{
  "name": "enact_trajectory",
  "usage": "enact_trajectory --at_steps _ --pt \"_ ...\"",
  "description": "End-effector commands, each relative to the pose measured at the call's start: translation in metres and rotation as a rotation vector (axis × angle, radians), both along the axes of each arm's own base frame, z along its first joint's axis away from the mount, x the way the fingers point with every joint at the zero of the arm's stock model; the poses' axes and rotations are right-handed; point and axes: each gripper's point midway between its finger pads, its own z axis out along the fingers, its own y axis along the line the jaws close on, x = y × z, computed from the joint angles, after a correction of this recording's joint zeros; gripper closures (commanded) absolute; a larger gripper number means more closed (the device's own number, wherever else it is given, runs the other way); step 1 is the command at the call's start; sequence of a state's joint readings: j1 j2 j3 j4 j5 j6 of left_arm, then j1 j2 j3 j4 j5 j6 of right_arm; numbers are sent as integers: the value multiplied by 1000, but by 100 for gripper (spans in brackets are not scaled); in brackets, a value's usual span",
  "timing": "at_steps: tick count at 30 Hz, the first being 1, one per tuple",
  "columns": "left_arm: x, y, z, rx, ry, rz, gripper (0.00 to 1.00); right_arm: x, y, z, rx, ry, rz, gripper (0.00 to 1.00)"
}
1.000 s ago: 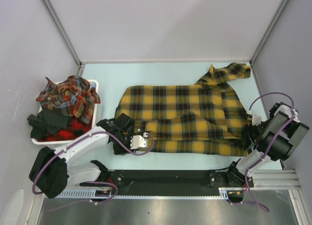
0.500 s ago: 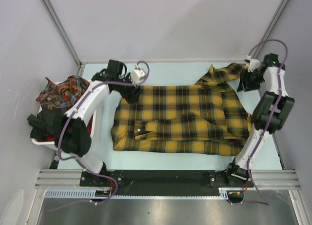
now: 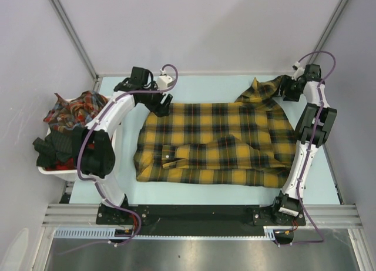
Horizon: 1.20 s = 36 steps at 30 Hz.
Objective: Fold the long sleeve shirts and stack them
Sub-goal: Fold the shirt
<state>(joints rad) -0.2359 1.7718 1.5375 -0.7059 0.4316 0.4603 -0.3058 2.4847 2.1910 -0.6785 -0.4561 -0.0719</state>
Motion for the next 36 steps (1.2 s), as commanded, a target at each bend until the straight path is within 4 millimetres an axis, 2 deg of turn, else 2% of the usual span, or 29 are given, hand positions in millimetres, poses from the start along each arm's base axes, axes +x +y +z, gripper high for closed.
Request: enact_trajectory --at_steps 1,3,6,7,9,10,11,12,13,14,15,17,19,20,22,23,24,25,26,27,28,29,31,32,34,35,36 --pt "36 12 -9 11 -35 13 29 50 2 49 106 -218 -43 31" --pt "44 16 -18 42 -45 -65 30 61 11 57 122 -268 -21 36" --pt "56 19 -32 117 -43 -151 33 75 29 77 127 -343 20 63" --pt "64 20 -37 133 -50 -157 34 79 36 86 124 -370 35 79" --pt "71 22 -39 157 -66 -170 34 88 53 106 121 -432 64 95" --pt "76 23 -37 163 -79 -166 34 91 59 116 117 -458 68 100" --pt "80 23 -44 171 -73 -163 34 94 66 124 113 -481 75 100" --pt "84 24 -46 177 -76 -155 35 98 82 141 106 -529 97 100" --pt "89 22 -43 176 -89 -150 35 101 88 150 97 -558 104 100" --pt "92 22 -51 178 -78 -146 35 103 97 157 91 -581 113 100" --pt "100 22 -48 187 -96 -137 35 107 110 171 62 -630 131 100" --pt "107 23 -60 201 -87 -132 35 112 123 182 20 -682 150 100" --pt "118 20 -58 208 -113 -137 34 114 141 185 -46 -713 198 100" --pt "119 19 -67 216 -103 -150 32 111 146 184 -59 -697 216 100" --pt "123 14 -71 260 -132 -204 31 104 155 179 -127 -682 303 92" --pt "123 12 -77 277 -133 -222 30 95 156 164 -134 -624 331 86" --pt "124 11 -84 282 -128 -239 30 91 155 160 -177 -622 373 77" --pt "124 8 -89 287 -131 -263 30 86 154 162 -198 -614 392 72" --pt "125 8 -92 293 -134 -272 31 77 153 154 -210 -570 416 65" --pt "128 7 -101 301 -127 -277 32 71 152 149 -222 -548 437 63" --pt "130 7 -103 309 -132 -283 34 66 150 148 -256 -542 470 60" --pt "131 6 -104 309 -129 -289 38 55 148 138 -257 -481 488 57" --pt "130 4 -103 301 -135 -308 43 43 139 129 -287 -422 508 51" --pt "128 3 -102 296 -136 -316 49 29 128 121 -268 -354 503 50" --pt "124 2 -96 292 -148 -338 56 15 112 114 -228 -287 471 48" --pt "123 1 -94 286 -151 -344 64 5 92 112 -184 -237 408 47" --pt "121 1 -93 285 -154 -346 68 0 83 110 -159 -216 375 48"
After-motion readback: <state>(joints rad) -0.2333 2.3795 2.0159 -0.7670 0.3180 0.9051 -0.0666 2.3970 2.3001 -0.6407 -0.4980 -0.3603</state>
